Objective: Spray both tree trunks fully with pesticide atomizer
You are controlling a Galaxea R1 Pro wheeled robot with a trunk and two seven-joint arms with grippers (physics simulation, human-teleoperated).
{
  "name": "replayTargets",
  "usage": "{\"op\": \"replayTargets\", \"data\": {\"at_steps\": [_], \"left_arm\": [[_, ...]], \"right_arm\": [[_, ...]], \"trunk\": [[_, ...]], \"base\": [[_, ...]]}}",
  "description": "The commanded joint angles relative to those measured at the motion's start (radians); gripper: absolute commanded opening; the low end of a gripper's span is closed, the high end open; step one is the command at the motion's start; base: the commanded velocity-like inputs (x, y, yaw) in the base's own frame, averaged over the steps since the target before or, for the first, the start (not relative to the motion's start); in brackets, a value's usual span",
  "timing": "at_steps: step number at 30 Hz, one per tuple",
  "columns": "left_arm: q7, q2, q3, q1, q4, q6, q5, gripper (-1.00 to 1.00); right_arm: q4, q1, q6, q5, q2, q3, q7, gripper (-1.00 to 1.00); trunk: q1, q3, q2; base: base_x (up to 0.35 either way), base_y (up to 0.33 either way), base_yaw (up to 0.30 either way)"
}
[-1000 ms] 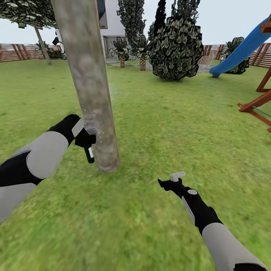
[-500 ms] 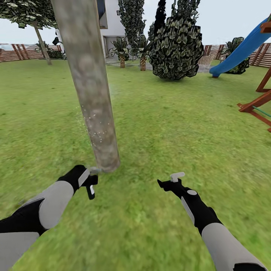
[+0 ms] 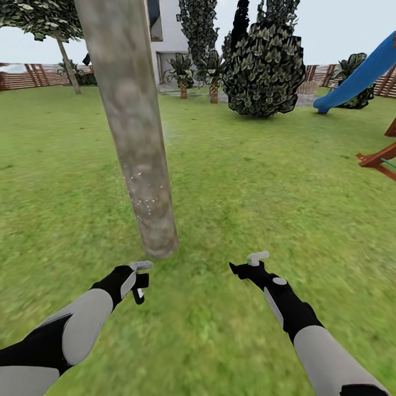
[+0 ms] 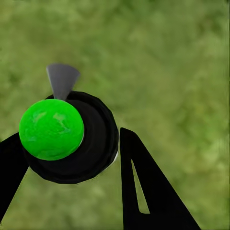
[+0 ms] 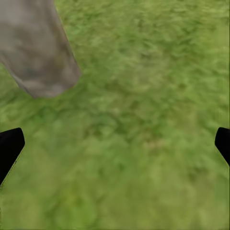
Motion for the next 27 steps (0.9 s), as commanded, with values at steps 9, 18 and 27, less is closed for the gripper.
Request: {"op": "replayTargets", "data": {"at_steps": [9, 18, 27], "left_arm": [[-0.003, -0.015, 0.008, 0.0, 0.006, 0.009, -0.008, -1.0], [-0.002, -0.042, 0.008, 0.002, 0.006, 0.011, -0.008, -1.0], [-0.002, -0.064, 0.007, 0.002, 0.008, 0.011, -0.01, -1.0]], "right_arm": [[-0.005, 0.0, 0.006, 0.005, -0.001, -0.002, 0.003, 1.0], [-0.004, 0.0, 0.004, 0.004, -0.002, 0.0, 0.003, 1.0], [-0.003, 0.0, 0.004, 0.004, 0.0, 0.0, 0.003, 1.0]], "trunk": [[0.0, -0.006, 0.0], [0.0, -0.006, 0.0], [0.0, -0.006, 0.0]], "base": [[0.165, 0.0, 0.119], [0.273, -0.111, 0.002], [0.205, -0.213, 0.231]]}}
